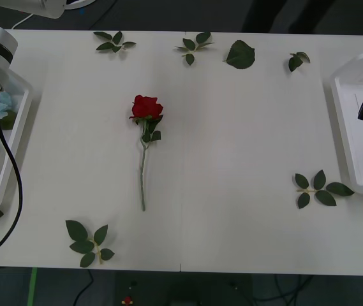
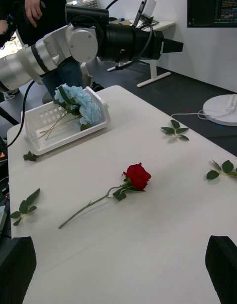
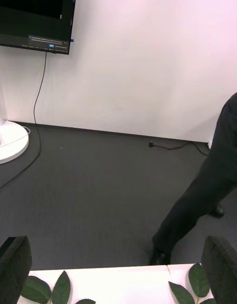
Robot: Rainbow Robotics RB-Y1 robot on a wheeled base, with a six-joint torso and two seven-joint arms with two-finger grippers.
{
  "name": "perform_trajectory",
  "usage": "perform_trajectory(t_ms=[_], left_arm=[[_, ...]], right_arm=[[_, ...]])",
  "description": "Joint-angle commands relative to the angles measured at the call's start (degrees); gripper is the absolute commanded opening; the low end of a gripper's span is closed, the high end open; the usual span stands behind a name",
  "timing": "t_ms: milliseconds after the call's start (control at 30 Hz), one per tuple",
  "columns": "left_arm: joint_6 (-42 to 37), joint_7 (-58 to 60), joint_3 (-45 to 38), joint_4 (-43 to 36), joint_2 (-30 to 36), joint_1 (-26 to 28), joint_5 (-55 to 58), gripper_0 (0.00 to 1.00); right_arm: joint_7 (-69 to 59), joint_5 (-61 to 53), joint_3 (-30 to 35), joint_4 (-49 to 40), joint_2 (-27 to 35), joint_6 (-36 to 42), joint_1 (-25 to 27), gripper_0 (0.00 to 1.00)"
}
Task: Place the red flowers into the right box and the blue flowers into the left box. If a person shows an open palm, hand one flower to the person first, then continue sorting.
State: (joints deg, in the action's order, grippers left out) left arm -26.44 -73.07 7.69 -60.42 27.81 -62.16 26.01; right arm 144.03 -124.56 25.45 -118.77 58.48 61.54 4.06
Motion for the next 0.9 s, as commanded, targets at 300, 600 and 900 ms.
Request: perform_trajectory(t_ms=[300,600,900], left_arm=[[1.39,1.71,-0.05,-1.28,-0.48,-2.96,0.45,1.00],[-1.77,1.97,-0.66,-3.48,0.93,-4.90,2.12,1.00],[-47.92,3.29,-14.81,-24.40,2.42,-9.55,3.96,1.00]], right_arm=[[0.90,-0.77,-0.14,-1.37,2.43,-0.19,0.78,1.00],[0.90,-0.77,-0.14,-1.37,2.43,-0.19,0.78,1.00],[0.90,-0.77,-0.14,-1.37,2.43,-0.19,0.78,1.00]])
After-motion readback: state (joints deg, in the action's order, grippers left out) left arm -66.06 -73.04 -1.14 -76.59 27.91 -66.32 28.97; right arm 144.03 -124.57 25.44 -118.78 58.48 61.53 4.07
